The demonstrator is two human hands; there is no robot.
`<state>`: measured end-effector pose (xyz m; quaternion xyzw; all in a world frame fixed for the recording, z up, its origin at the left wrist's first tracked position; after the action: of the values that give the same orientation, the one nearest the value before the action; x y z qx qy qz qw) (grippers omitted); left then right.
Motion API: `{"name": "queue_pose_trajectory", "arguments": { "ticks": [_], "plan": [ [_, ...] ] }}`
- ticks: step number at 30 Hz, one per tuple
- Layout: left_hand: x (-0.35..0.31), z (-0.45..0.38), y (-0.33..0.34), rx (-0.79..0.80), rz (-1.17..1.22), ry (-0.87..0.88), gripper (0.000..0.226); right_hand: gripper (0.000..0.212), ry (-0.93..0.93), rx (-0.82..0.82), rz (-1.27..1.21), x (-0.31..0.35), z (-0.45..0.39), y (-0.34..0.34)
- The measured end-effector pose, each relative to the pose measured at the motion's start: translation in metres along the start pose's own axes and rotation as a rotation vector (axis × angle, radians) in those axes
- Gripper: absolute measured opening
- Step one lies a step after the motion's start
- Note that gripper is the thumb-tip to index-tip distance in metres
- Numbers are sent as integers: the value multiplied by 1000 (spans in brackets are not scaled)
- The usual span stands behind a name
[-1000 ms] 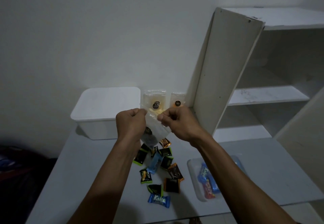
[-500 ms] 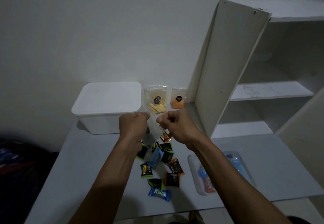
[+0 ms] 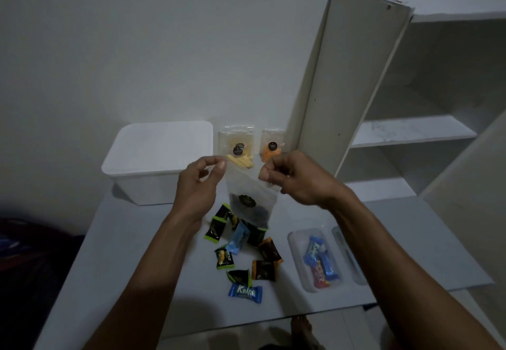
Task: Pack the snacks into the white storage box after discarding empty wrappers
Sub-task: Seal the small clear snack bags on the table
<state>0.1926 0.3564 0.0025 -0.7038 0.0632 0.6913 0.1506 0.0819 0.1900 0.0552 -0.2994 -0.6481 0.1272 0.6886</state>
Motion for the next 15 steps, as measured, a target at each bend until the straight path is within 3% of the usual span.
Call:
{"name": "queue_pose_trajectory", "arguments": {
  "ticks": [5,10,15],
  "plan": [
    [0,2,7,4,127,31,4,13,17,-27,-89,-10,4,-13],
    [10,0,14,-68,208,-36,9,22,122,-194,-257,-51,17,-4],
    [24,-11,28,-90,193,-125,4,10,147,-442,-349,-79,8,15]
  ]
}}
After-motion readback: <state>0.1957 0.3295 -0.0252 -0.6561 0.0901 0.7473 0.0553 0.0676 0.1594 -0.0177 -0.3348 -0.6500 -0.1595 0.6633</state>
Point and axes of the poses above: each hand's wrist, its own z-axis away from the middle knuckle, its own y-axis out of the palm, x = y × z, the point moved 3 cm from there along -z, towards the middle knuckle, and after that the axes turned 4 degrees about -x, right-handed, at the moved point
